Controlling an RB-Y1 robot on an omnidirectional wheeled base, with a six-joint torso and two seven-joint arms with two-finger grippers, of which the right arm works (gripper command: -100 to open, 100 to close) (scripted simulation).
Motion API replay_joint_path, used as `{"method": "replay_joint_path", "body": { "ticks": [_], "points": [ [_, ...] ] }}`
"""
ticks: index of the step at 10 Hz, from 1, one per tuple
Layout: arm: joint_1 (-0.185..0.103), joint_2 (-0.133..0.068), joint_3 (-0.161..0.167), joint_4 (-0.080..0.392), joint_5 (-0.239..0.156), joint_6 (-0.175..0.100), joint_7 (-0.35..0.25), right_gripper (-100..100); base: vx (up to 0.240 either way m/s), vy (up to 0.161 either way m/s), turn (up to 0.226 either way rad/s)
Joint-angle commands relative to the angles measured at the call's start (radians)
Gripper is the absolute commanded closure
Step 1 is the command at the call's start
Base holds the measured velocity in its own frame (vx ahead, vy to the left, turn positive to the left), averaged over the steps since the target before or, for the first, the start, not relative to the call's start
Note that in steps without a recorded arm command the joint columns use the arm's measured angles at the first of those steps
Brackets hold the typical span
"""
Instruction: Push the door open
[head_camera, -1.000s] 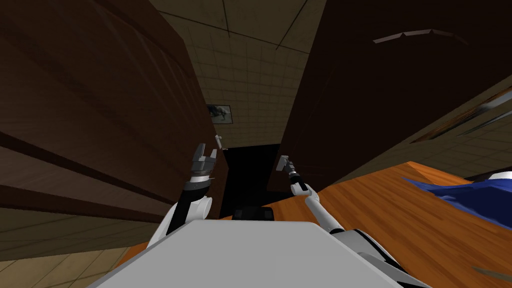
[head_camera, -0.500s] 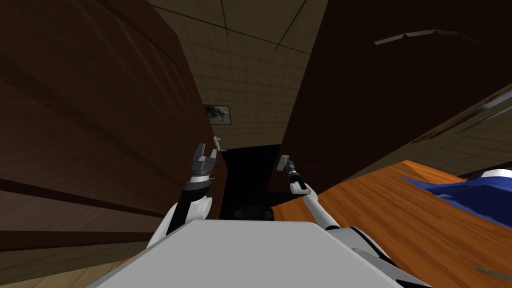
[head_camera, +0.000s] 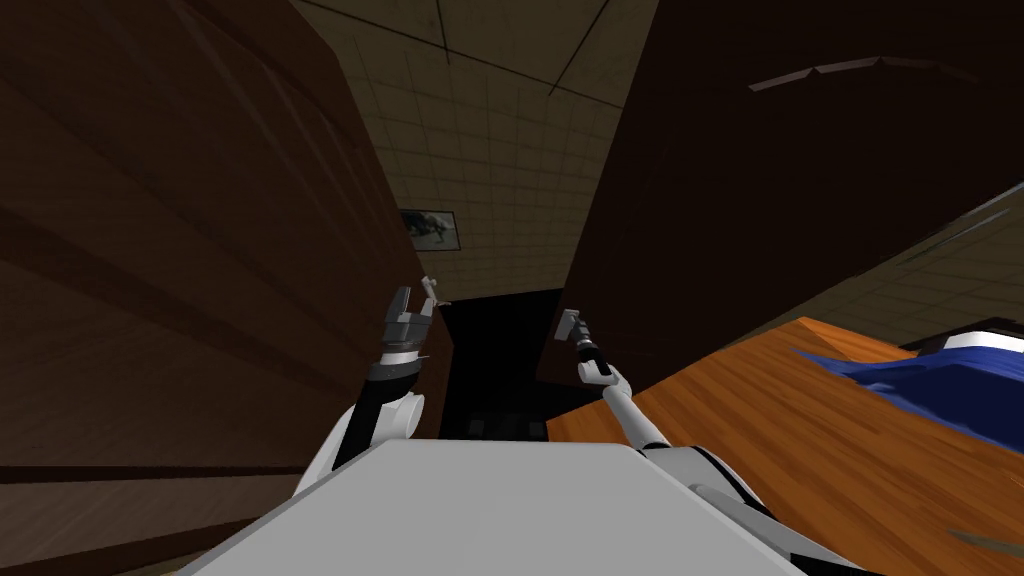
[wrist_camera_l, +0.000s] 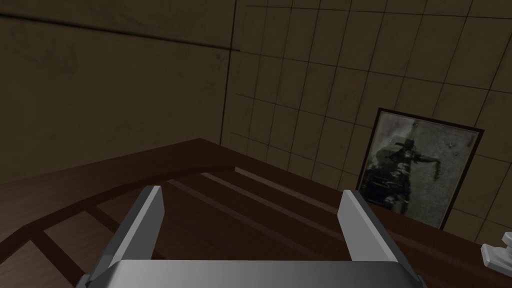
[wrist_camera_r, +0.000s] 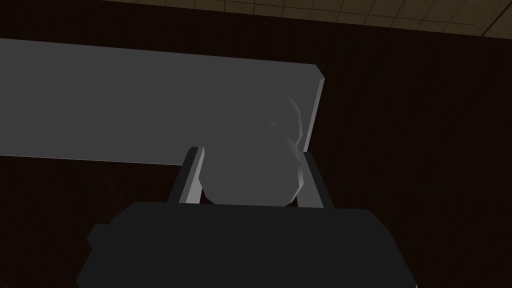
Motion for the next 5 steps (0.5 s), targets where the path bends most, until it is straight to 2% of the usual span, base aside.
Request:
{"method": "replay_joint_path", "body": {
  "ticks": [1,5],
  "points": [
    [-0.019,0.007,-0.037,0.020,0.001,-0.004,0.019,100,0.131,0.045,-0.053],
    [-0.049,0.040,-0.089,0.059,0.006,0.007,0.052,100,0.142,0.063,-0.052]
  ]
}}
